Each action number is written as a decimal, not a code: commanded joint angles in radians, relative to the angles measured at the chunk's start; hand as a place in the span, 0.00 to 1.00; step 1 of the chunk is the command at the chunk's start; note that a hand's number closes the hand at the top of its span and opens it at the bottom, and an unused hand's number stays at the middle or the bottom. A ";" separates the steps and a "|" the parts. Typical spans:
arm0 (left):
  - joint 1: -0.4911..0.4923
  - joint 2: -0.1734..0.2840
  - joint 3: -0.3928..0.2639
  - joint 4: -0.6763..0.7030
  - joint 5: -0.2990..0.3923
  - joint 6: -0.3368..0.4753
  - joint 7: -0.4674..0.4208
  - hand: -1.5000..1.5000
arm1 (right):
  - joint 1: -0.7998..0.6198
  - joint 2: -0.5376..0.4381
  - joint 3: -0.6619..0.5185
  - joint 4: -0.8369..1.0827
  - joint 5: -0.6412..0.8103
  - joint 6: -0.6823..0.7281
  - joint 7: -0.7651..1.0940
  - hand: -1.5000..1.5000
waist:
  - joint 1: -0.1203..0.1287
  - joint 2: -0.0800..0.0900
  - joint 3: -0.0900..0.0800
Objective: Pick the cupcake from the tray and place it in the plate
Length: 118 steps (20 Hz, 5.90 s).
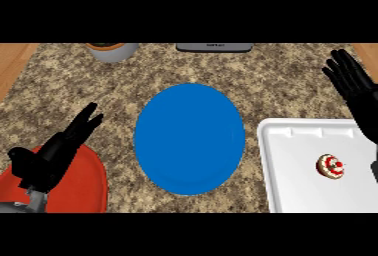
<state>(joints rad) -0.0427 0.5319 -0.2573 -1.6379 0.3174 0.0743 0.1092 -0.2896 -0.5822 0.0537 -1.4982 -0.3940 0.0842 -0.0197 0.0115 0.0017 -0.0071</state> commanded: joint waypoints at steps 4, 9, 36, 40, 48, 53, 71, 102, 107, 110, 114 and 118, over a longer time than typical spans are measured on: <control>-0.128 0.008 0.107 -0.009 -0.027 0.050 -0.044 0.50 | 0.013 0.095 0.226 -0.151 0.006 0.218 -0.099 1.00 | -0.001 -0.002 0.008; -0.133 0.003 0.118 -0.011 -0.028 0.064 -0.054 0.50 | -0.041 -0.169 0.332 -0.208 0.529 0.133 -0.087 1.00 | -0.019 -0.021 0.000; -0.192 -0.078 0.144 0.017 -0.102 0.064 -0.041 0.50 | 0.363 -0.466 0.079 -0.450 0.553 0.186 0.113 0.00 | -0.027 -0.009 0.003; -0.215 -0.070 0.156 0.050 -0.088 0.022 -0.043 0.50 | 0.297 -0.506 0.133 -0.464 0.536 0.327 0.264 0.00 | -0.006 0.000 0.004; -0.234 -0.073 0.218 0.034 -0.101 -0.010 -0.016 0.50 | 0.221 -0.389 0.187 -0.362 0.683 0.418 0.326 0.00 | -0.006 -0.002 0.007; -0.288 -0.137 0.198 0.086 -0.152 0.023 -0.007 0.50 | 0.244 -0.299 0.250 -0.387 0.848 0.371 0.414 0.00 | -0.016 -0.002 0.007; -0.267 -0.201 0.268 0.088 -0.217 -0.061 -0.014 0.50 | 0.132 -0.121 0.190 0.031 1.086 0.469 0.172 0.00 | -0.010 0.000 0.007; -0.212 -0.207 0.343 0.090 -0.241 -0.099 -0.056 0.50 | 0.882 0.101 -0.032 -0.676 1.298 -0.139 0.438 1.00 | -0.059 -0.008 0.004; -0.215 -0.215 0.311 0.015 -0.244 -0.096 0.017 0.50 | 0.837 0.151 0.069 -0.914 1.288 -0.129 0.441 1.00 | -0.035 -0.009 0.006; -0.146 -0.199 0.321 0.003 -0.226 -0.141 -0.035 0.50 | 0.792 0.196 0.127 -1.007 1.252 -0.114 0.472 1.00 | -0.013 -0.006 0.005; -0.205 -0.206 0.333 0.024 -0.228 -0.125 -0.006 0.50 | 0.686 0.273 0.289 -0.970 1.341 -0.107 0.527 1.00 | -0.011 -0.002 0.006; -0.232 -0.240 0.300 0.004 -0.253 -0.093 0.037 0.50 | 0.476 0.314 0.386 -0.987 1.401 0.021 0.704 1.00 | -0.001 -0.002 0.004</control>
<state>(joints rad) -0.2710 0.3133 0.0611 -1.6261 0.0805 -0.0329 0.1362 0.2970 -0.3173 0.3296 -2.3349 0.9096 -0.0067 0.5322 0.0007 -0.0014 -0.0019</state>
